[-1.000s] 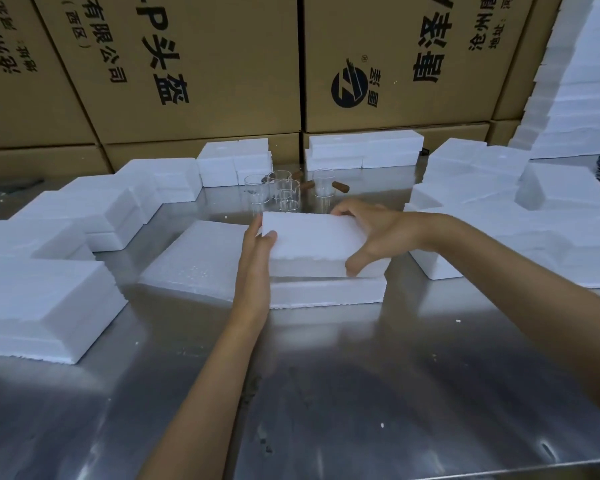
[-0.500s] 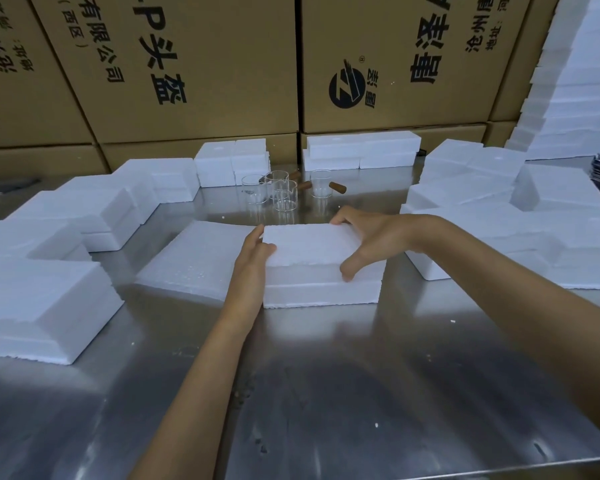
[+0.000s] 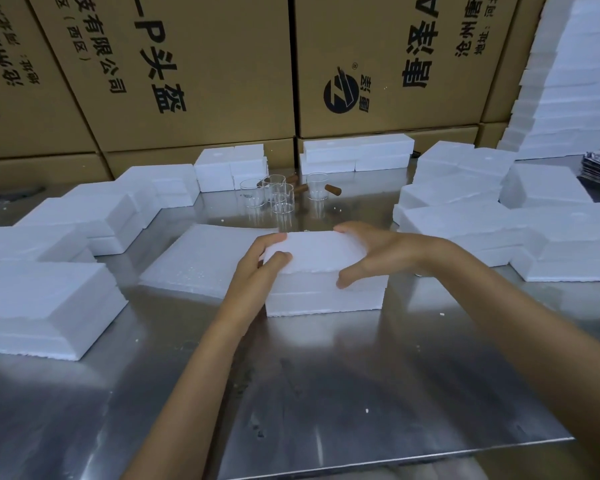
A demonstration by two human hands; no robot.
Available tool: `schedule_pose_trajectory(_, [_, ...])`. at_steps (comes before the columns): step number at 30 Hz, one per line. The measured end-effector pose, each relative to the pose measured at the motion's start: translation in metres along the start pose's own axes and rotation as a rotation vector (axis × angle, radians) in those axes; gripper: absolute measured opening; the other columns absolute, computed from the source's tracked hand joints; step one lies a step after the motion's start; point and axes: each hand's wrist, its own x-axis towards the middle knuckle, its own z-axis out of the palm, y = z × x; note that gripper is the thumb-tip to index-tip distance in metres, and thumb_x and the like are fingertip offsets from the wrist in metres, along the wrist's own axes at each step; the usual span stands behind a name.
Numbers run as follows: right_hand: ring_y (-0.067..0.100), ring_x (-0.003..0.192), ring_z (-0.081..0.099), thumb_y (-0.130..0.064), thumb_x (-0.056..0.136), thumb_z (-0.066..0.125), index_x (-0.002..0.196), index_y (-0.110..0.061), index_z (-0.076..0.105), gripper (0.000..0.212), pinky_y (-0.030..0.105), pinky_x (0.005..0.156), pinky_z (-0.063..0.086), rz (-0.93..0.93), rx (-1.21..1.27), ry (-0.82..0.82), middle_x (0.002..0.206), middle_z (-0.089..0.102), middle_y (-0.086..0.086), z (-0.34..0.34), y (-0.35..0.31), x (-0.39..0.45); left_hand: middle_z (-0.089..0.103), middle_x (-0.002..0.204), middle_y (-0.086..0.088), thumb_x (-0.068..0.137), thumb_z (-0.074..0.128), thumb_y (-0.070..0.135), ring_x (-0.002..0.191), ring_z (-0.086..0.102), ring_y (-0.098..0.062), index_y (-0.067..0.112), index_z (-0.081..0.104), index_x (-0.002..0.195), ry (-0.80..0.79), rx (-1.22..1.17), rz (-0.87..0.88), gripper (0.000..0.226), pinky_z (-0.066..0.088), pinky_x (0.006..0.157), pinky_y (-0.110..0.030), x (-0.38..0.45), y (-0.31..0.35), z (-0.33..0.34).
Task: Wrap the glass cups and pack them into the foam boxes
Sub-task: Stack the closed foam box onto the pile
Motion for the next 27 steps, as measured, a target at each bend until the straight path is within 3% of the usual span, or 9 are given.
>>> schedule_pose_trajectory(2, [0.013, 0.148, 0.011, -0.060, 0.072, 0.076, 0.155, -0.033, 0.012, 0.107, 0.033, 0.115, 0.021, 0.043, -0.163, 0.019, 0.161, 0.012, -0.016, 0.000, 0.002, -0.012, 0.062, 0.129, 0.005, 0.095, 0.066, 0.025, 0.115, 0.062, -0.017, 0.036, 0.066, 0.118, -0.080, -0.066, -0.064, 0.026, 0.052, 0.091, -0.030, -0.005, 0.008, -0.001])
schedule_pose_trajectory(4, [0.016, 0.151, -0.012, -0.072, 0.069, 0.070, 0.156, -0.030, 0.006, 0.116, 0.042, 0.120, 0.006, 0.049, -0.407, 0.102, 0.165, 0.000, -0.011, 0.006, 0.003, -0.023, 0.066, 0.122, 0.006, 0.090, 0.074, 0.025, 0.111, 0.065, -0.014, 0.036, 0.067, 0.115, -0.127, -0.072, -0.078, 0.029, 0.053, 0.083, -0.023, -0.011, 0.013, 0.004])
schedule_pose_trajectory(6, [0.016, 0.150, -0.021, -0.077, 0.068, 0.066, 0.157, -0.028, -0.001, 0.122, 0.045, 0.120, -0.004, -0.011, -0.491, 0.152, 0.165, -0.011, -0.008, 0.019, 0.001, -0.032, 0.070, 0.117, 0.006, 0.085, 0.079, 0.023, 0.107, 0.067, -0.011, 0.035, 0.069, 0.114, -0.176, -0.086, -0.070, 0.033, 0.054, 0.081, -0.019, -0.017, 0.014, 0.019])
schedule_pose_trajectory(8, [0.013, 0.150, -0.017, -0.079, 0.068, 0.064, 0.157, -0.026, -0.004, 0.124, 0.044, 0.122, -0.003, -0.084, -0.456, 0.170, 0.165, -0.010, -0.007, 0.034, 0.000, -0.041, 0.073, 0.113, 0.005, 0.080, 0.083, 0.023, 0.106, 0.068, -0.009, 0.032, 0.069, 0.115, -0.255, -0.119, -0.050, 0.039, 0.056, 0.086, -0.022, -0.023, 0.012, 0.039])
schedule_pose_trajectory(11, [0.012, 0.152, -0.003, -0.079, 0.068, 0.062, 0.158, -0.020, 0.002, 0.123, 0.043, 0.123, 0.005, -0.102, -0.450, 0.258, 0.166, 0.001, -0.004, 0.044, 0.006, -0.051, 0.074, 0.110, 0.007, 0.064, 0.084, 0.039, 0.107, 0.068, -0.009, 0.036, 0.069, 0.112, -0.293, -0.117, -0.033, 0.050, 0.055, 0.094, -0.030, -0.025, 0.013, 0.062])
schedule_pose_trajectory(17, [0.013, 0.152, 0.002, -0.080, 0.068, 0.060, 0.158, -0.018, 0.003, 0.124, 0.041, 0.123, 0.006, -0.062, -0.457, 0.322, 0.166, 0.004, -0.001, 0.038, 0.031, -0.068, 0.072, 0.110, 0.007, 0.056, 0.085, 0.045, 0.102, 0.067, -0.002, 0.036, 0.068, 0.112, -0.353, -0.118, -0.035, 0.059, 0.052, 0.078, -0.016, -0.021, 0.016, 0.093])
schedule_pose_trajectory(20, [0.009, 0.151, -0.001, -0.080, 0.067, 0.059, 0.158, -0.020, 0.003, 0.123, 0.035, 0.122, 0.002, -0.066, -0.452, 0.323, 0.166, 0.003, -0.004, 0.029, 0.049, -0.072, 0.064, 0.124, 0.008, 0.061, 0.087, 0.039, 0.111, 0.063, -0.002, 0.036, 0.055, 0.125, -0.344, -0.139, -0.045, 0.072, 0.052, 0.081, -0.016, -0.019, 0.014, 0.114])
schedule_pose_trajectory(24, [-0.003, 0.147, -0.015, -0.080, 0.065, 0.060, 0.158, -0.027, 0.006, 0.121, 0.023, 0.118, -0.007, -0.098, -0.436, 0.332, 0.165, -0.002, -0.014, 0.011, 0.075, -0.074, 0.045, 0.146, 0.018, 0.076, 0.084, 0.033, 0.121, 0.052, 0.008, 0.041, 0.019, 0.154, -0.319, -0.180, -0.058, 0.102, 0.049, 0.093, -0.017, -0.019, 0.017, 0.149])
schedule_pose_trajectory(27, [-0.011, 0.142, -0.023, -0.083, 0.061, 0.060, 0.157, -0.034, 0.003, 0.122, 0.025, 0.121, -0.004, -0.093, -0.430, 0.301, 0.162, -0.008, -0.022, -0.002, 0.091, -0.075, 0.043, 0.114, 0.039, 0.087, 0.078, 0.024, 0.085, 0.051, 0.034, 0.044, 0.007, 0.157, -0.301, -0.231, -0.057, 0.101, 0.044, 0.063, 0.001, -0.018, 0.018, 0.175])
